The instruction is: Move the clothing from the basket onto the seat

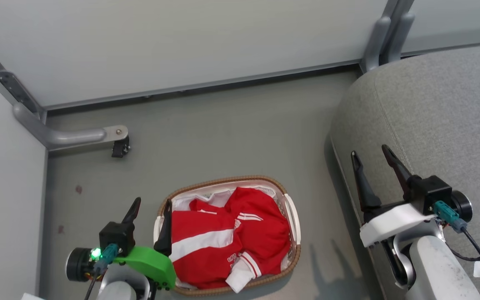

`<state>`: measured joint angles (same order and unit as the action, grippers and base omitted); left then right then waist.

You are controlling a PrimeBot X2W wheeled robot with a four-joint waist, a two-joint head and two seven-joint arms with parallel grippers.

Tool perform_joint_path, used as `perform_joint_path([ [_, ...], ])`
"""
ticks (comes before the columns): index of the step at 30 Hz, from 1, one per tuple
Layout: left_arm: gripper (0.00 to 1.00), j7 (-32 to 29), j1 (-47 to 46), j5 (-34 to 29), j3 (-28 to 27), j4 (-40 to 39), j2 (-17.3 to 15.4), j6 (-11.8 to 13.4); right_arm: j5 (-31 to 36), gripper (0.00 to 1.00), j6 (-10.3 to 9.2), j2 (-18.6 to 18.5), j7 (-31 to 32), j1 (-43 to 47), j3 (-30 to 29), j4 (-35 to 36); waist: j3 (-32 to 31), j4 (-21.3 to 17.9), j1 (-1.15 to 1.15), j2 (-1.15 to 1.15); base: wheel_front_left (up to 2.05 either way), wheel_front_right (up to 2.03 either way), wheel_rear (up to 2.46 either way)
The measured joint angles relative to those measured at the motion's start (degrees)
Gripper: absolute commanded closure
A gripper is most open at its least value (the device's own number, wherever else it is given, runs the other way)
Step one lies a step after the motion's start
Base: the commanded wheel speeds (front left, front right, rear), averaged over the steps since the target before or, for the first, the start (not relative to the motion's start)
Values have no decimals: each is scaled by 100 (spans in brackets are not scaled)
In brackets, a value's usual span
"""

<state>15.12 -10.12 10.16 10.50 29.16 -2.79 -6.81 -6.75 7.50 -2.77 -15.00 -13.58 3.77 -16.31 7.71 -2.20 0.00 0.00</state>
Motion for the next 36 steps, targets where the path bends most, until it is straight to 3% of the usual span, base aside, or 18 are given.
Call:
perform_joint_path([
  [12,0,1,-1046,-116,470,677,-222,-49,-136,0,0,-1,0,-741,62,605,1177,-253,0,0,0,0,0],
  [26,0,1,-2204,311,1719,1807,-771,-52,-495,0,0,-5,0,-1423,148,1095,2548,-620,0,0,0,0,0],
  [36,0,-11,-3162,535,2780,2985,-866,-56,-636,0,0,-5,0,-1668,257,1232,3413,-883,0,0,0,0,0],
])
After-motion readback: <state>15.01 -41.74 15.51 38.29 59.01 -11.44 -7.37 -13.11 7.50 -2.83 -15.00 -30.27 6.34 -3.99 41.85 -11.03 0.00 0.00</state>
